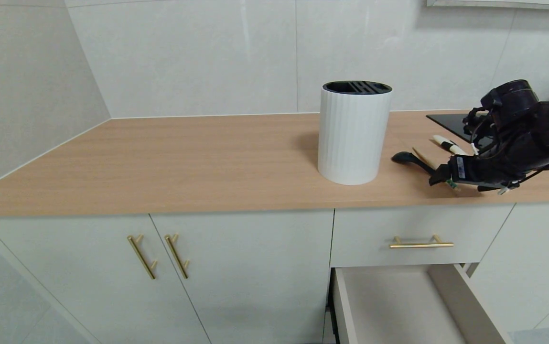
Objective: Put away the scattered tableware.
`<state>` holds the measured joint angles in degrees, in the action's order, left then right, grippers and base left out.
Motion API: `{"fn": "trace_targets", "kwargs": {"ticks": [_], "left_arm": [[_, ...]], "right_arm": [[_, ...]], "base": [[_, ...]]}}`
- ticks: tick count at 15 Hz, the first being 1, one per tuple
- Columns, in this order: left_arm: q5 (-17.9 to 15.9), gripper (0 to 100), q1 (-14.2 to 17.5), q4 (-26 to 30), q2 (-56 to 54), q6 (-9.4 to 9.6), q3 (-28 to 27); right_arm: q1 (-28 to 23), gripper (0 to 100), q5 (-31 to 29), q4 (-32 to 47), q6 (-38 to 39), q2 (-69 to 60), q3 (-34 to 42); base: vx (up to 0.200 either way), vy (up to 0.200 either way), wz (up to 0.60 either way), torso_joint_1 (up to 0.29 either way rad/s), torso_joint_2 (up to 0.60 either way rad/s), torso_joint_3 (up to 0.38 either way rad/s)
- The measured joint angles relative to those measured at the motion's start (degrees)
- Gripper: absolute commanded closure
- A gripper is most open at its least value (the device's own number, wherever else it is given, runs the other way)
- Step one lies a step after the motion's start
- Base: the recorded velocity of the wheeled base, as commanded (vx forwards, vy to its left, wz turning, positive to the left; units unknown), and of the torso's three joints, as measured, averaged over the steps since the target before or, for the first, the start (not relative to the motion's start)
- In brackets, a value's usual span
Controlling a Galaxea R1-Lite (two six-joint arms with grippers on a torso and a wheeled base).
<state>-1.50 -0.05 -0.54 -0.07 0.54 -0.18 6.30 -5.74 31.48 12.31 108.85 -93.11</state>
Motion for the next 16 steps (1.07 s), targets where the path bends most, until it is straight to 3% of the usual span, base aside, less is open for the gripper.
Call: {"fn": "trace_targets", "kwargs": {"ticks": [9, 10, 16], "left_arm": [[0.0, 0, 0.0, 0.0, 0.0, 0.0, 0.0], [0.0, 0, 0.0, 0.0, 0.0, 0.0, 0.0], [0.02, 0, 0.0, 0.0, 0.0, 0.0, 0.0]], "right_arm": [[1.02, 0, 0.88, -1.97, 1.01, 1.29, 0.06], [1.05, 100, 0.85, -2.11, 1.01, 1.46, 0.01], [1.07, 100, 0.88, -1.95, 1.06, 1.68, 0.04]], "base": [[0.0, 0.0, 0.0, 0.0, 0.0, 0.0], [0.0, 0.0, 0.0, 0.0, 0.0, 0.0], [0.0, 0.0, 0.0, 0.0, 0.0, 0.0]]}}
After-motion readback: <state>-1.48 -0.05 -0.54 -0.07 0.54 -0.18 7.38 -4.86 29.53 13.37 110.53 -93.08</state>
